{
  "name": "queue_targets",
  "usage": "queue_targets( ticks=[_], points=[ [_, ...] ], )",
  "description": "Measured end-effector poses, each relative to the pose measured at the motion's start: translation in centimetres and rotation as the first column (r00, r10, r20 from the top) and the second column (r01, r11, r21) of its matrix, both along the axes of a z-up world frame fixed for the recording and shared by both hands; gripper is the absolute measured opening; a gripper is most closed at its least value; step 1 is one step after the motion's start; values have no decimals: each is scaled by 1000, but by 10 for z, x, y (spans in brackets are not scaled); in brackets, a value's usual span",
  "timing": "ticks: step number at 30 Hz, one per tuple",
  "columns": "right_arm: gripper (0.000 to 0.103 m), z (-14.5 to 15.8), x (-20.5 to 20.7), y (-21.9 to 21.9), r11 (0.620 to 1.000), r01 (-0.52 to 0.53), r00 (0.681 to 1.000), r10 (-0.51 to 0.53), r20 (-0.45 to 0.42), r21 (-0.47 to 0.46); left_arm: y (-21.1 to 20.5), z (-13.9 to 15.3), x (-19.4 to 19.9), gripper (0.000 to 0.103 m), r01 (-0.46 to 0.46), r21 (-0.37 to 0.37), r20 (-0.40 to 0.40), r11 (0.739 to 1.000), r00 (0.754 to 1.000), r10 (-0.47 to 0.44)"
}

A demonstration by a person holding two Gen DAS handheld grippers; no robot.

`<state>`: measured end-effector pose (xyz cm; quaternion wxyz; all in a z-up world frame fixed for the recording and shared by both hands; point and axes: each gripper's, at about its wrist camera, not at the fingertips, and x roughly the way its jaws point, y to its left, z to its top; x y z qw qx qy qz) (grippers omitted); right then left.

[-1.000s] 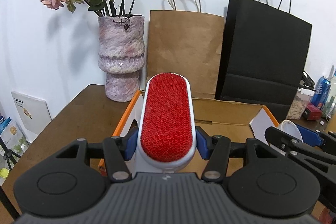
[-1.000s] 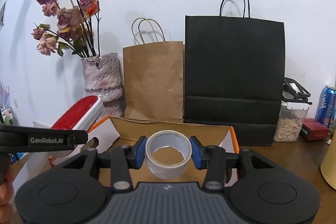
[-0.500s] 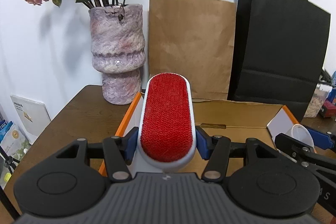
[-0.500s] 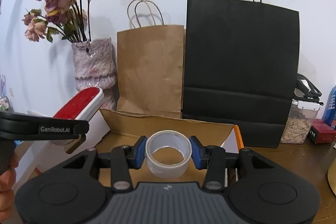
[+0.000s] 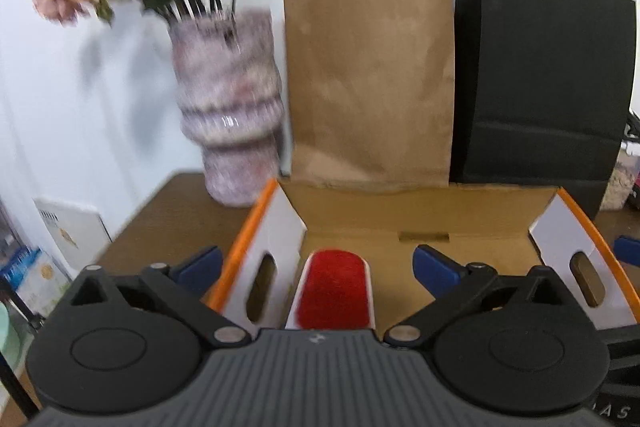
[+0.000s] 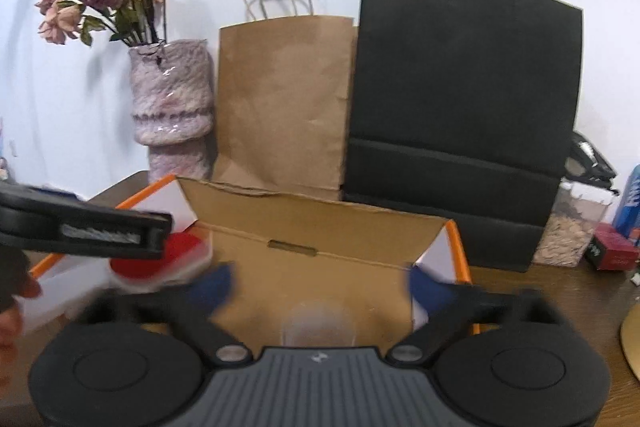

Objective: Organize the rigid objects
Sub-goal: 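Open the left tool to drop the lint roller in the box while the right tool releases the tape roll, then withdraw both open tools from the red box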

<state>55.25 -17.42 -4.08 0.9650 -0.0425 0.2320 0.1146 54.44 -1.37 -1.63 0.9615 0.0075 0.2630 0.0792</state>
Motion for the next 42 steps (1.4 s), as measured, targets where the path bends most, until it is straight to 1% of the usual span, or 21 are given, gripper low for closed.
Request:
queue_targets(
  ticks=[6, 15, 22, 31, 42],
  points=[
    [103, 1, 2, -4, 999, 35, 999, -35, -5, 2, 1, 7, -4, 103, -3, -10, 13, 1000, 1000, 3],
    [103, 1, 1, -3, 1000, 29, 1000, -29, -8, -3, 0, 8, -7, 103, 0, -11, 12, 1000, 1000, 0],
    [103, 5, -9, -6, 999, 32, 999, -32, 1, 3, -1, 11, -21, 103, 15, -29, 33, 999, 999, -14],
    [103, 13, -37, -16, 1000, 26, 999, -26, 34, 16, -3, 17, -51, 103, 45, -43, 64, 998, 997, -42],
    [103, 17, -91, -26, 999, 32, 998, -33, 60, 3, -4, 22, -102, 103, 57, -39, 104, 998, 993, -53]
  ],
)
